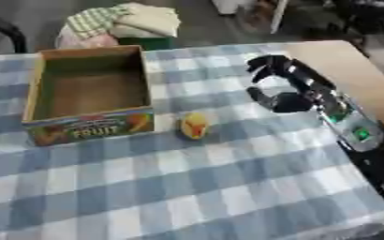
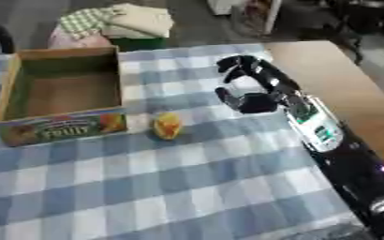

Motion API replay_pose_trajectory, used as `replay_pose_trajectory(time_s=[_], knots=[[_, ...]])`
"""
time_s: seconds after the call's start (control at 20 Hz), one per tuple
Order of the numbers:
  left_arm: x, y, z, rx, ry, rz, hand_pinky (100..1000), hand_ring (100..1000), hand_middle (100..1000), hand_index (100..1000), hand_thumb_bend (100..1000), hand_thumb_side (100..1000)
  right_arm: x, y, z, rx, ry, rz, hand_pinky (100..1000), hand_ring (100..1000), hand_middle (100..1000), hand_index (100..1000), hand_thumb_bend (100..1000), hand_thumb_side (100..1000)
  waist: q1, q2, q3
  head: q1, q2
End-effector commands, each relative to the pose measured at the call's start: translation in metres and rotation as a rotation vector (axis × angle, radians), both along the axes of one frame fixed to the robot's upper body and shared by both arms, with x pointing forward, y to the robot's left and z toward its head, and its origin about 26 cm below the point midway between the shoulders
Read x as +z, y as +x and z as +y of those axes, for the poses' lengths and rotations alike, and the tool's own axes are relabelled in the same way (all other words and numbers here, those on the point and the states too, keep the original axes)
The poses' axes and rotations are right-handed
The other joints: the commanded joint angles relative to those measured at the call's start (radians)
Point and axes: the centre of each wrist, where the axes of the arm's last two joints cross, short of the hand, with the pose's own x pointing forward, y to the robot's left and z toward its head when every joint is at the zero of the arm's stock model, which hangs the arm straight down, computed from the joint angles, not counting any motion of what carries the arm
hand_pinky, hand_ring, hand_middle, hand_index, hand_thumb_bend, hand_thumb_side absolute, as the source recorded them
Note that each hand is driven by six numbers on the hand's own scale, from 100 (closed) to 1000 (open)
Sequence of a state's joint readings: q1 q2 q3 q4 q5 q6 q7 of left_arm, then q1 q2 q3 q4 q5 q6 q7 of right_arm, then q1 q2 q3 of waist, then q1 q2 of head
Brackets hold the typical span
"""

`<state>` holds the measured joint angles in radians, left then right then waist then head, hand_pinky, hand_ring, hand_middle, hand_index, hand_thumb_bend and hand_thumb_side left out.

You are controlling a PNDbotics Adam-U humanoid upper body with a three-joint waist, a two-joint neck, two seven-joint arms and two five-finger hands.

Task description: Pick up objects on the table and place them in the box.

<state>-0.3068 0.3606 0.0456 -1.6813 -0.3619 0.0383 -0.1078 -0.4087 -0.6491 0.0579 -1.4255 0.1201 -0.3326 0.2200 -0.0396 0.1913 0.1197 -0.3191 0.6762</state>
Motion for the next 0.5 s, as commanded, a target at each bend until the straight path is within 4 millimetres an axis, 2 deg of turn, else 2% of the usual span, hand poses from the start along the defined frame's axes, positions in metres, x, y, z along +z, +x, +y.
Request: replay_pose_trajectory(time_s=[0.05,0.5], knots=[[0.010,-0.001,0.003,-0.005,0.021,-0.028,734,595,518,628,787,361,0.018,0.002,0.000,0.030,-0.069,-0.028,773,661,723,854,224,315,0.001,-0.016,0.003,-0.004,0.004],[0.010,-0.001,0.002,-0.009,0.019,-0.026,734,595,518,628,787,361,0.018,0.009,0.012,0.088,-0.111,-0.011,773,662,725,856,222,338,0.002,-0.019,0.006,-0.008,0.003]])
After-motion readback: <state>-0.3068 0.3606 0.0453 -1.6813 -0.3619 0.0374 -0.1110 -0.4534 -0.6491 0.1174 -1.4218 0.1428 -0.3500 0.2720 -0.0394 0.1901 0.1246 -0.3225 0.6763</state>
